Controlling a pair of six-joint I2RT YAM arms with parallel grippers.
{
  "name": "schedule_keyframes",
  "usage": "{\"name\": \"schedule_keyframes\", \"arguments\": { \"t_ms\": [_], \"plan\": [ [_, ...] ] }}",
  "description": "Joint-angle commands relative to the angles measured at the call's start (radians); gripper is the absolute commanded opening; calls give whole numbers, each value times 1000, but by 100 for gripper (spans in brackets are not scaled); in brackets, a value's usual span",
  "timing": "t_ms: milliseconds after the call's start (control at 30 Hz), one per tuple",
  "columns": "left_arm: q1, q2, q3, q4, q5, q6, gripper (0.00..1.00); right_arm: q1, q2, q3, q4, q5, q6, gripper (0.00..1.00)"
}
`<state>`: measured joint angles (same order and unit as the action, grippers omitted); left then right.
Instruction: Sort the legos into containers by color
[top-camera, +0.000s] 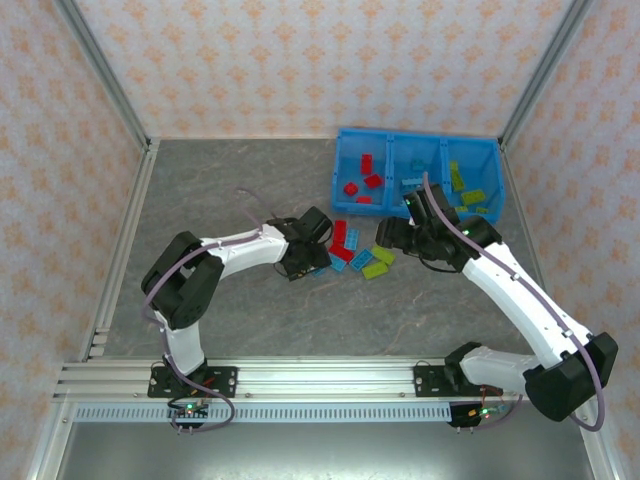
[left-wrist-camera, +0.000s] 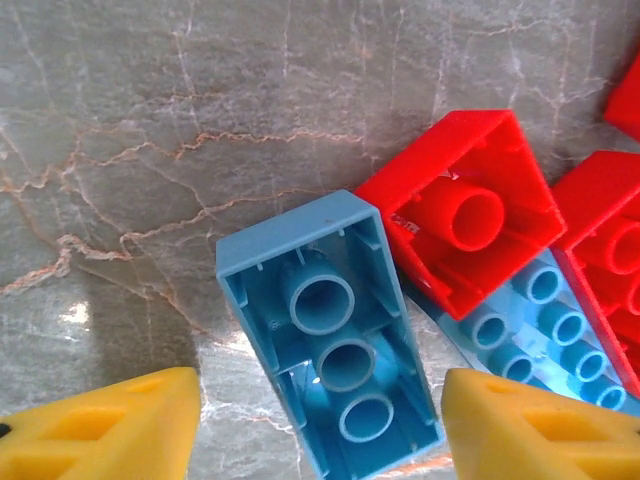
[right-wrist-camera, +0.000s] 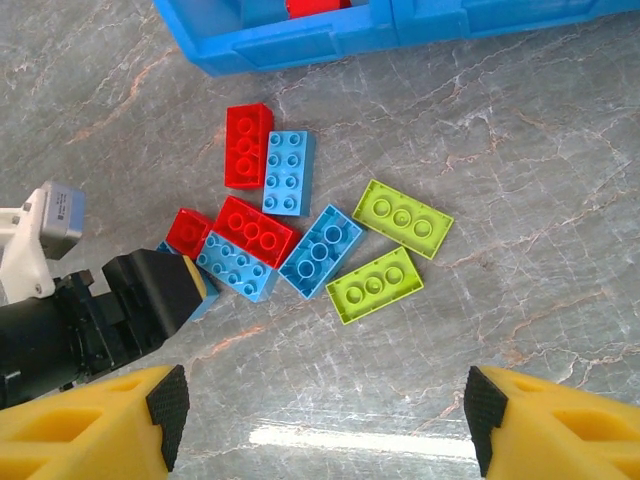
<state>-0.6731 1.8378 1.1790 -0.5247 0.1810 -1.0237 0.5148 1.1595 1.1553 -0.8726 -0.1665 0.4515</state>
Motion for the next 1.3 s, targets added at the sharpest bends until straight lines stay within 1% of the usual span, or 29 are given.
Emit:
{"name": "schedule_keyframes", "arguments": {
  "t_ms": [0,100,200,367,433,500,533,600,667,733,800,833,867,933,967,1033,1133,1200,1267],
  "plan": [
    [3,3,-22,-5,-2,2,63,3,9,11,15,-9,15,75],
    [3,3,-41,-15,-5,17,57,2,9,6,13,-19,23,75],
    [3,-13,-76,-11,-1,29,47,2,10,-5,20,-67,19,75],
    [-2,-67,-117,-3,32,96,31,10,36,-52,68,-296,-37,74],
    [-16,-100,-99,-26,41,142,27,11,47,-80,115,-425,-44,72],
    [-46,-137,-49,-66,41,184,26,11,32,-101,170,-494,-28,71],
    [-69,-154,-11,-87,28,205,25,11,29,-107,192,-501,-19,71],
    [-113,-171,75,-122,-4,247,25,12,-14,-99,194,-447,-11,70],
    [-145,-155,174,-130,-22,288,25,11,-48,-78,166,-296,4,70],
    [-160,-98,293,-128,-54,320,26,11,-101,-75,130,-80,41,71],
    [-162,-17,423,-122,-99,355,26,11,-163,-98,98,164,97,71],
    [-163,38,502,-125,-136,381,26,11,-198,-112,83,257,130,72],
    [-163,93,573,-126,-170,411,26,12,-230,-125,81,318,146,72],
    [-161,232,746,-125,-252,496,25,11,-305,-172,100,377,168,72],
    [-157,291,832,-134,-269,534,24,11,-334,-192,115,383,173,72],
    [-152,427,1031,-138,-284,601,24,10,-379,-221,118,384,172,73],
    [-147,603,1324,-172,-274,664,24,10,-399,-217,58,390,162,73],
    [-144,682,1465,-167,-260,689,26,10,-401,-212,24,392,156,73],
    [-139,715,1502,-111,-238,726,30,10,-409,-219,14,386,152,73]
  ]
}}
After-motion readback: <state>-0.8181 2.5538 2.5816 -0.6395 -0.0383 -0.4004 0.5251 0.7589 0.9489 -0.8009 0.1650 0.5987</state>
